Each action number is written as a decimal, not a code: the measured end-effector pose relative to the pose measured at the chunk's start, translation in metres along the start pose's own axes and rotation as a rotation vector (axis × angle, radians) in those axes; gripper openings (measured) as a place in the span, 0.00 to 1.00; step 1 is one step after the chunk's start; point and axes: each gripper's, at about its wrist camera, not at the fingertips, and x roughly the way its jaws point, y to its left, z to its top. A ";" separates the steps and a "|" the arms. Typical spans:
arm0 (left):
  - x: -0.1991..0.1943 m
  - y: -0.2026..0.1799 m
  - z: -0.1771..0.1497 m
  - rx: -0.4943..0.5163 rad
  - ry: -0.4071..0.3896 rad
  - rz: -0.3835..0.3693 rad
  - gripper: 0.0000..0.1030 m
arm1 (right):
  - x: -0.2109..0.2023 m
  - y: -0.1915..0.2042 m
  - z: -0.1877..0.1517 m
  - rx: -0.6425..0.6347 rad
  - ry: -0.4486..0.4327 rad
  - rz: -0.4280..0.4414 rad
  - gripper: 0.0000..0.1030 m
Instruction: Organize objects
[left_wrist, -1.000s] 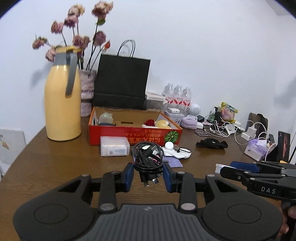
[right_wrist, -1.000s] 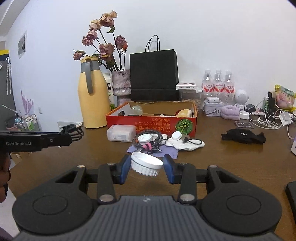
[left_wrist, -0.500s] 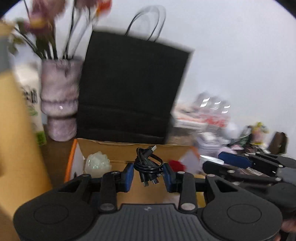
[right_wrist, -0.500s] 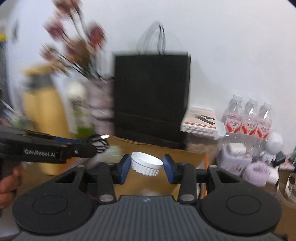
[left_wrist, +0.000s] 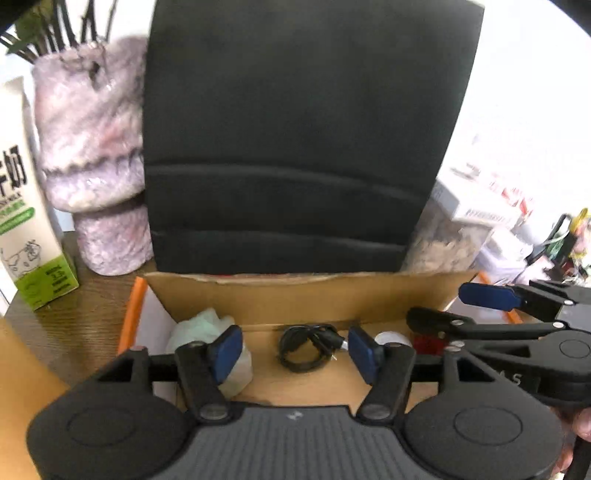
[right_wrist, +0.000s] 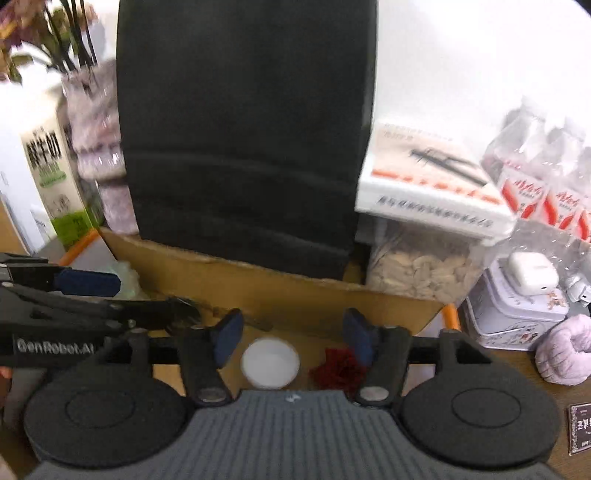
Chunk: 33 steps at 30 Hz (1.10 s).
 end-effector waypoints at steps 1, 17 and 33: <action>-0.010 -0.002 0.001 -0.001 -0.012 -0.004 0.63 | -0.007 -0.003 0.001 0.003 -0.013 -0.008 0.63; -0.277 -0.033 -0.172 0.157 -0.225 -0.165 0.88 | -0.304 0.018 -0.128 -0.068 -0.304 0.099 0.98; -0.298 -0.038 -0.296 0.191 -0.174 -0.177 0.89 | -0.378 0.048 -0.272 -0.005 -0.190 0.152 0.98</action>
